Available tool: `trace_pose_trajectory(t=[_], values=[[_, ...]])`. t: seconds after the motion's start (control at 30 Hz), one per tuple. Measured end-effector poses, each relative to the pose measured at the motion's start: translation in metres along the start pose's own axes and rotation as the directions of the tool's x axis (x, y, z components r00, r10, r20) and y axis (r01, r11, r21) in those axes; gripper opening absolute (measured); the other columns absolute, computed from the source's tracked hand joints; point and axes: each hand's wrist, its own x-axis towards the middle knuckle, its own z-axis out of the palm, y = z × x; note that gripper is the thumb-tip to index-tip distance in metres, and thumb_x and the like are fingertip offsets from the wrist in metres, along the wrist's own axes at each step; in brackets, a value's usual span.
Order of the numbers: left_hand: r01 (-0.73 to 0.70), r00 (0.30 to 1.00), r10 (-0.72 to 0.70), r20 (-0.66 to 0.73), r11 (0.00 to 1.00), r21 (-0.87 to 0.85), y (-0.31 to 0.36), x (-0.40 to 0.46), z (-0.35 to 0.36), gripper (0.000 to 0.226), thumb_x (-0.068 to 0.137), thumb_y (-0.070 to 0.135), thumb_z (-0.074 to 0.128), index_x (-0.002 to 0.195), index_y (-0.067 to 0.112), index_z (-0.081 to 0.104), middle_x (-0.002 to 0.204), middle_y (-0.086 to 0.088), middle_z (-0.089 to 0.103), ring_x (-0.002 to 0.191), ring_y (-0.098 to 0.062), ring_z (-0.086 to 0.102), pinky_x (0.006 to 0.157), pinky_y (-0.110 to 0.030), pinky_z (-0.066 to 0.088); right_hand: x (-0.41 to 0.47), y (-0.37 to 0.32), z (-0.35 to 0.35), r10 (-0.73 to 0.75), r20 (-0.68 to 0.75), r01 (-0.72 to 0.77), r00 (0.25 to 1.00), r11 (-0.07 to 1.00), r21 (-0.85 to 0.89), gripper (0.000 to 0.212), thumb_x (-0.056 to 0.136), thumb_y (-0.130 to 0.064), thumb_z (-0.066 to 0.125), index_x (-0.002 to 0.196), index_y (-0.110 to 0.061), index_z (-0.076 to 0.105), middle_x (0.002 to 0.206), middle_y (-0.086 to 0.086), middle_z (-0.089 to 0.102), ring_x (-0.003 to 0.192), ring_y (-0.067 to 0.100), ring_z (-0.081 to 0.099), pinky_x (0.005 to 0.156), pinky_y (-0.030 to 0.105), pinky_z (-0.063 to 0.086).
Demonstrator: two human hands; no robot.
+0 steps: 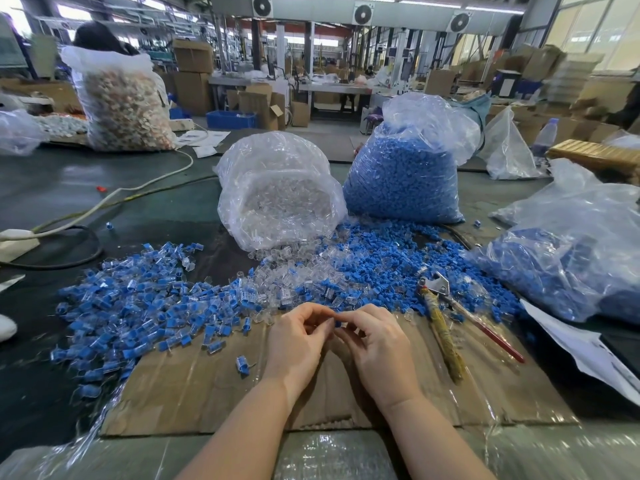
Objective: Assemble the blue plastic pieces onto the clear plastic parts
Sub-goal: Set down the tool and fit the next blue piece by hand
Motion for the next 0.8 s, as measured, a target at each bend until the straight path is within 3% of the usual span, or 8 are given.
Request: trace_pose_trajectory(t=[0.23, 0.33, 0.4, 0.5, 0.6, 0.7, 0.8], values=[[0.070, 0.998, -0.070, 0.002, 0.997, -0.045, 0.001, -0.001, 0.001, 0.016, 0.083, 0.009, 0.067, 0.082, 0.025, 0.067, 0.080, 0.004, 0.070, 0.078, -0.010, 0.067, 0.075, -0.024, 0.055, 0.004, 0.000, -0.007, 0.042, -0.053, -0.047, 0.998, 0.994, -0.101, 0.023, 0.077, -0.021, 0.074, 0.099, -0.017, 0.069, 0.090, -0.004, 0.062, 0.088, 0.017, 0.056, 0.081, 0.036, 0.043], [0.111, 0.994, -0.111, 0.015, 0.990, -0.082, 0.002, -0.002, 0.000, 0.013, 0.083, 0.008, 0.065, 0.085, 0.021, 0.067, 0.082, -0.002, 0.071, 0.082, -0.018, 0.068, 0.080, -0.033, 0.055, 0.011, 0.009, -0.021, 0.107, -0.156, -0.137, 0.982, 0.971, -0.196, 0.025, 0.080, -0.019, 0.071, 0.104, -0.014, 0.068, 0.096, -0.001, 0.061, 0.091, 0.018, 0.054, 0.083, 0.032, 0.035], [0.105, 0.994, -0.105, 0.011, 0.993, -0.062, 0.002, -0.002, 0.000, 0.013, 0.084, 0.008, 0.065, 0.086, 0.020, 0.067, 0.081, -0.001, 0.070, 0.080, -0.016, 0.067, 0.076, -0.027, 0.055, 0.014, 0.018, -0.035, 0.202, -0.204, -0.257, 0.958, 0.920, -0.296, 0.028, 0.084, -0.023, 0.066, 0.111, -0.015, 0.065, 0.104, 0.003, 0.059, 0.096, 0.019, 0.052, 0.084, 0.031, 0.030], [0.087, 0.996, -0.086, 0.004, 0.996, -0.021, 0.005, -0.003, -0.001, 0.013, 0.085, 0.007, 0.064, 0.088, 0.020, 0.067, 0.077, 0.002, 0.069, 0.071, -0.008, 0.066, 0.065, -0.015, 0.052, 0.015, 0.038, -0.056, 0.463, -0.190, -0.483, 0.866, 0.672, -0.562, 0.039, 0.092, -0.041, 0.047, 0.125, -0.020, 0.048, 0.120, 0.008, 0.049, 0.109, 0.023, 0.046, 0.089, 0.035, 0.033], [0.077, 0.997, -0.077, -0.001, 0.997, -0.019, 0.006, -0.003, -0.001, 0.014, 0.085, 0.006, 0.064, 0.086, 0.019, 0.067, 0.077, 0.003, 0.069, 0.070, -0.008, 0.066, 0.065, -0.014, 0.052, 0.015, 0.053, -0.070, 0.704, -0.136, -0.582, 0.697, 0.444, -0.681, 0.064, 0.090, -0.058, 0.033, 0.140, -0.017, 0.029, 0.138, 0.015, 0.036, 0.125, 0.031, 0.035, 0.102, 0.049, 0.027], [0.067, 0.998, -0.068, -0.005, 0.997, -0.021, 0.007, -0.004, -0.002, 0.018, 0.084, 0.005, 0.064, 0.083, 0.023, 0.066, 0.076, 0.002, 0.069, 0.071, -0.010, 0.066, 0.066, -0.015, 0.053, 0.016, 0.061, -0.074, 0.794, -0.046, -0.598, 0.607, 0.417, -0.684, 0.083, 0.085, -0.070, 0.030, 0.146, -0.014, 0.019, 0.148, 0.015, 0.027, 0.133, 0.033, 0.028, 0.104, 0.053, 0.024], [0.073, 0.997, -0.073, -0.006, 0.997, -0.032, 0.007, -0.004, -0.002, 0.019, 0.084, 0.004, 0.064, 0.081, 0.023, 0.065, 0.074, 0.002, 0.069, 0.068, -0.009, 0.066, 0.065, -0.016, 0.053, 0.018, 0.060, -0.074, 0.801, -0.003, -0.575, 0.599, 0.428, -0.698, 0.084, 0.084, -0.067, 0.038, 0.145, -0.012, 0.019, 0.149, 0.013, 0.025, 0.133, 0.032, 0.026, 0.103, 0.051, 0.027]])
